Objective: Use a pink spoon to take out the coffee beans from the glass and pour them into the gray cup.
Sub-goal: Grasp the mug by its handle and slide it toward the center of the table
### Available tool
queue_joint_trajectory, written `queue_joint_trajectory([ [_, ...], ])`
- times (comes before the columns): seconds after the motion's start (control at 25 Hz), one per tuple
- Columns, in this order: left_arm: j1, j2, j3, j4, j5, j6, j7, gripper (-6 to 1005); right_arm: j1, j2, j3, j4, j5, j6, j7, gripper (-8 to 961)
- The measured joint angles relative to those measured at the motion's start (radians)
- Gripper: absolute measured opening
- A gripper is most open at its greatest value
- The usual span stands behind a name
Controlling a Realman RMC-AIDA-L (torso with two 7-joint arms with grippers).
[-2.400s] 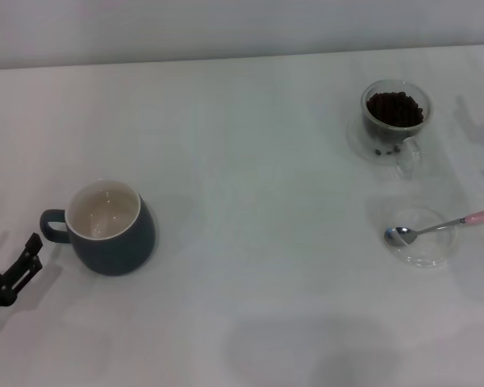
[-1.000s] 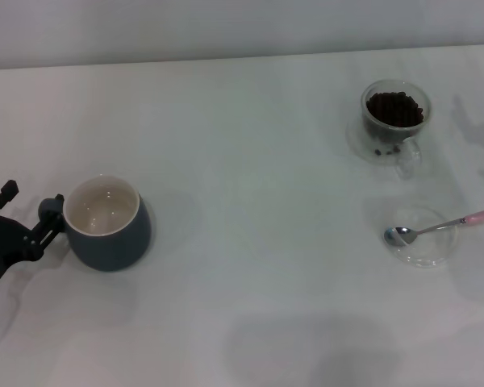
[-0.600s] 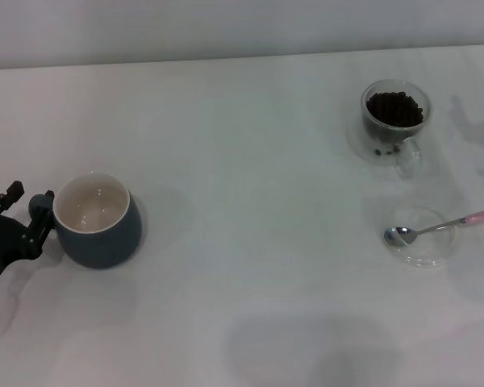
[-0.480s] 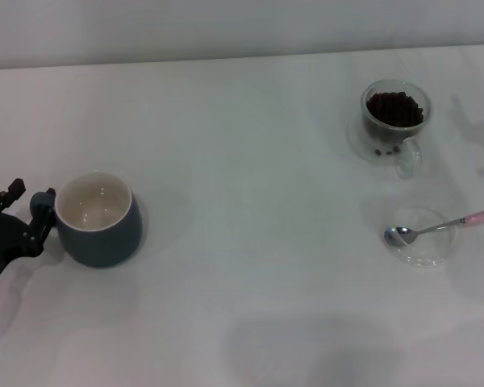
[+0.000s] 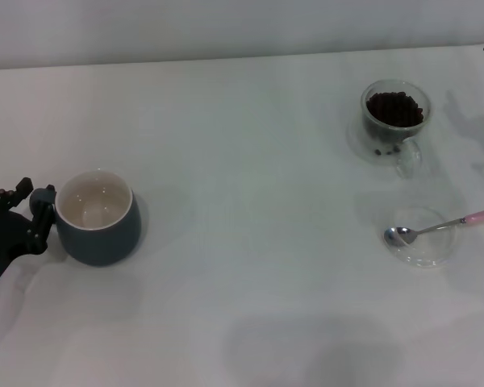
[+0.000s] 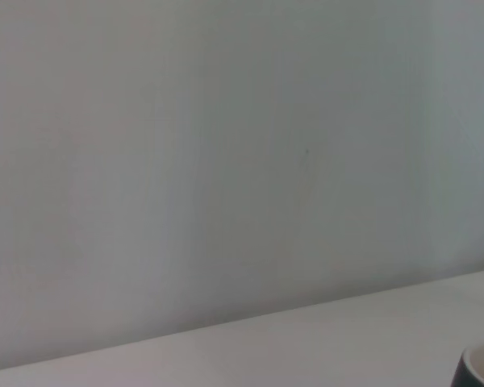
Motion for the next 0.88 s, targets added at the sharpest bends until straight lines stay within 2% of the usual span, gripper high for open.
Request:
queue_joint_trajectory([
  [0.16, -0.002, 0.000, 0.000, 0.000, 0.000, 0.000, 0.000, 318, 0.002, 0.000, 0.000, 0.000, 0.000, -0.001, 0.000, 873],
  [0.4, -0.004, -0.002, 0.004, -0.001, 0.002, 0.001, 0.000, 179, 0.003, 0.000, 0.000, 0.000, 0.000, -0.001, 0.000, 873],
  [0.88, -0.003, -0.006, 0.009, -0.071, 0.040, 0.056, 0.000, 175, 0.002, 0.000, 0.000, 0.000, -0.001, -0.003, 0.000, 873],
])
